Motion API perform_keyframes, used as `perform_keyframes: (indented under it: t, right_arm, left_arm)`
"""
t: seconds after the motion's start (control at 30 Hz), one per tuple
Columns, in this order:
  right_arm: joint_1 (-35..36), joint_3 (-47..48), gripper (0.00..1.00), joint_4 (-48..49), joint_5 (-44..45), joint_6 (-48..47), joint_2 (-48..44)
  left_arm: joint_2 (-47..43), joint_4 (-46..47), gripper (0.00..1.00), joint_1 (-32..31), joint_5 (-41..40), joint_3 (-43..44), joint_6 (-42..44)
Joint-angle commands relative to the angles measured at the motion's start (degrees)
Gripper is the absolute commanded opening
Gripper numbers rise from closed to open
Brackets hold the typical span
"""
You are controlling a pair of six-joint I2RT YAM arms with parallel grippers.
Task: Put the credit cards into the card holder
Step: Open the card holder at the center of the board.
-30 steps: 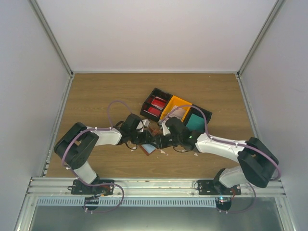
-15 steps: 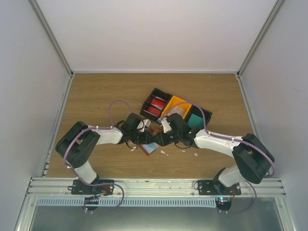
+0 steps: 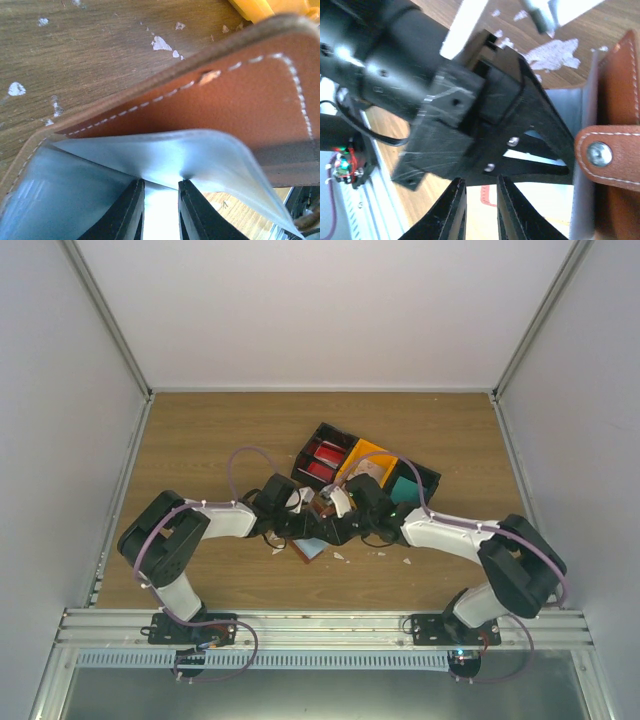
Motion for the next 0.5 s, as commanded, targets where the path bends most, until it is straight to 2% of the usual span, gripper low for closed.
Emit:
perform_keyframes:
  t: [0.0, 0.27, 0.33, 0.37, 0.47]
  right_arm:
    - [-1.2, 0.9, 0.19, -0.7, 3.0, -1.9, 3.2]
    - [-5.6, 1.3, 0.22, -0.4, 12.6, -1.3, 6.7]
    - [-6.0, 2.2, 0.28, -0.3, 14.0, -1.9, 7.7]
    - [-6.1, 2.9, 0.34, -0.6, 14.6, -2.1, 8.5]
    - [-6.1, 5.2, 0.38, -1.4, 15.8, -3.0, 11.5]
  left_arm:
    - [2.0, -5.3, 0.23, 0.2, -1.9, -0.6, 1.6]
    - [0.1, -5.3, 0.22, 0.2, -1.2, -1.6, 1.4]
    - [-0.5, -5.3, 0.22, 0.2, -1.3, -2.1, 1.3]
    - [-0.9, -5.2, 0.22, 0.2, -1.4, -2.4, 1.3]
    - [-1.8, -5.0, 0.2, 0.2, -1.2, -3.2, 1.1]
